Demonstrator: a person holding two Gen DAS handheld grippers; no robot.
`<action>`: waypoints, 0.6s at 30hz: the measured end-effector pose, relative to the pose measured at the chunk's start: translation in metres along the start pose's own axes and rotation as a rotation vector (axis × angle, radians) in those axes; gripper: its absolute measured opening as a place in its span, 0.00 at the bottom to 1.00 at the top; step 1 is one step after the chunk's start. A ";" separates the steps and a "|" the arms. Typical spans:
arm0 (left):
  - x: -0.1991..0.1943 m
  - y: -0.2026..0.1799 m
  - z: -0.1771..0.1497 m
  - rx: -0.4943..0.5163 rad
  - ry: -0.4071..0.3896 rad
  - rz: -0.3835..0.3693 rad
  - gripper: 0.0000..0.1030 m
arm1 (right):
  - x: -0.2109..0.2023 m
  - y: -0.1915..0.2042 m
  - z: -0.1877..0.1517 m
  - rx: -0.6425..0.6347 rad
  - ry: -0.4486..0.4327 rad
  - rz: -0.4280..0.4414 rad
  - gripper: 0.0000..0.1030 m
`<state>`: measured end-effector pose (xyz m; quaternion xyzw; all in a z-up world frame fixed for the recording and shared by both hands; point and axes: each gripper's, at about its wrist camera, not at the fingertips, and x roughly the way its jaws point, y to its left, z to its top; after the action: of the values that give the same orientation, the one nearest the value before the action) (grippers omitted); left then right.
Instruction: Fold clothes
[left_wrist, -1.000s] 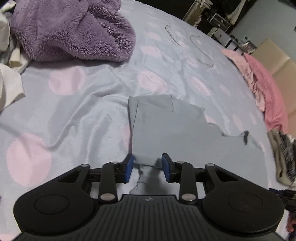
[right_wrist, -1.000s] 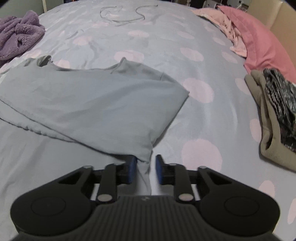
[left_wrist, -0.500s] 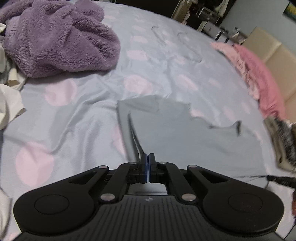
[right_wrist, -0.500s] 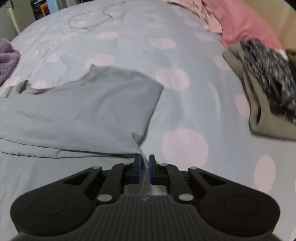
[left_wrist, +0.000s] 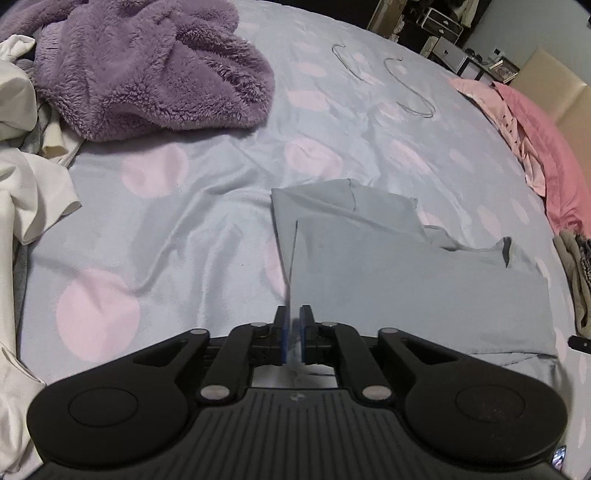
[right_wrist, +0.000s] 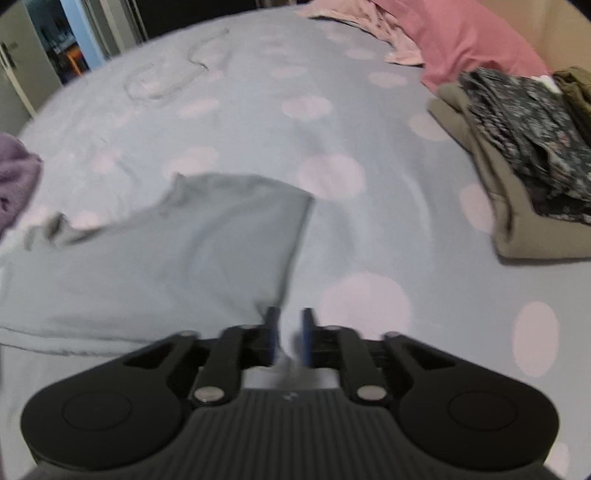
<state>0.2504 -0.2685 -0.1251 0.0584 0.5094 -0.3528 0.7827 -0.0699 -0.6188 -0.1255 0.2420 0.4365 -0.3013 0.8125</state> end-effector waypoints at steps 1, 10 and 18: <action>0.000 -0.002 0.000 0.001 -0.006 -0.002 0.10 | -0.002 0.001 0.002 0.010 -0.015 0.020 0.31; 0.021 -0.010 -0.009 0.024 0.034 -0.010 0.12 | 0.030 0.001 0.006 0.101 0.081 0.115 0.42; 0.033 -0.002 -0.014 0.016 0.061 -0.018 0.12 | 0.039 -0.007 0.010 0.160 0.075 0.078 0.03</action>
<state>0.2455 -0.2799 -0.1585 0.0708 0.5307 -0.3621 0.7630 -0.0522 -0.6412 -0.1549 0.3340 0.4316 -0.2939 0.7847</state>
